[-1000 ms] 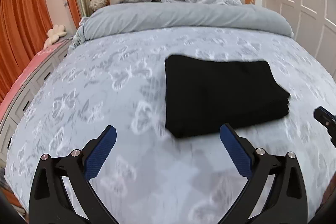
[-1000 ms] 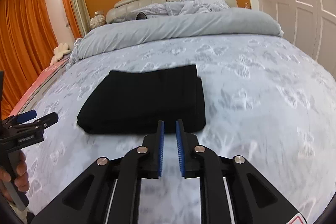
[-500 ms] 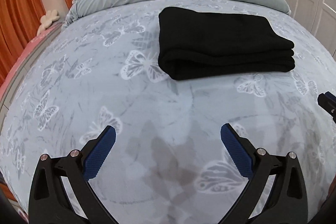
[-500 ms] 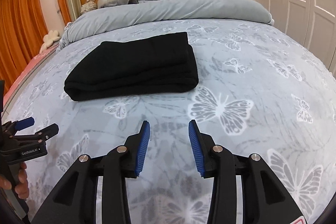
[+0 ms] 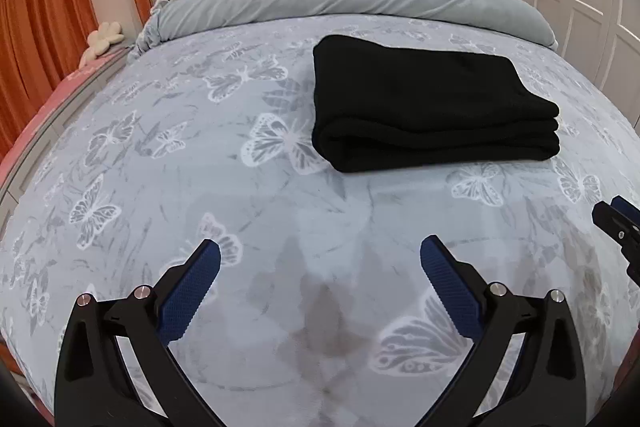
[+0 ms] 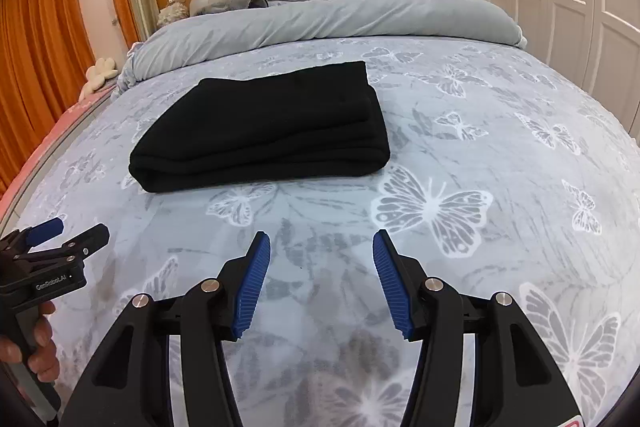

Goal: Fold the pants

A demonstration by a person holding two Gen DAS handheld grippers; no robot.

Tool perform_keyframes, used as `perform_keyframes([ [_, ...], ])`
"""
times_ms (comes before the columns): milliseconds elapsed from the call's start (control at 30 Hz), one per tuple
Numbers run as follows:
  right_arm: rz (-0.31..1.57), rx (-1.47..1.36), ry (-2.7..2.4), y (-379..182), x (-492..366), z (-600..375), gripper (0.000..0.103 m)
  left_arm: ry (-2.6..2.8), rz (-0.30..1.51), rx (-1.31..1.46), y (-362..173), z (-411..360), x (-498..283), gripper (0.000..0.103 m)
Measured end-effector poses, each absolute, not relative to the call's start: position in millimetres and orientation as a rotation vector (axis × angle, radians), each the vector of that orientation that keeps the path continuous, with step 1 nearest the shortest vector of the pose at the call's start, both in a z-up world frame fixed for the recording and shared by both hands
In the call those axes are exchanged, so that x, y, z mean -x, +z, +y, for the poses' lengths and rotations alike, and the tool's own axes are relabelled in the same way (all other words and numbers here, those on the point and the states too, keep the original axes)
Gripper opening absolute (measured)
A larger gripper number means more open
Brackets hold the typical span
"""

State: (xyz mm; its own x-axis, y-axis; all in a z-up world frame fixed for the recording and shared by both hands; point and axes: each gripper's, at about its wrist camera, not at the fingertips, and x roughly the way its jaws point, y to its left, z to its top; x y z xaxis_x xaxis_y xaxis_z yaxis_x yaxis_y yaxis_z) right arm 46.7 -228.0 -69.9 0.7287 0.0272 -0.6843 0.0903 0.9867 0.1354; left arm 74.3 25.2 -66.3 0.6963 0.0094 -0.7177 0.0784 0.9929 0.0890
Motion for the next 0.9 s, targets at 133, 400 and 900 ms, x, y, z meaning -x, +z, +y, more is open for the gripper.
perform_keyframes([
  [133, 0.749, -0.162, -0.031, -69.4, -44.4, -224.6, 0.053, -0.038, 0.796, -0.124, -65.7, 23.3, -72.5, 0.098],
  [400, 0.748, -0.167, -0.03, -68.8, -38.8, -224.0, 0.053, -0.064, 0.809, -0.119, -70.1, 18.5, -71.2, 0.098],
  [900, 0.752, -0.157, -0.014, -66.5, -40.2, -223.1, 0.053, -0.1, 0.833, -0.02, -72.4, 28.0, -72.1, 0.098],
])
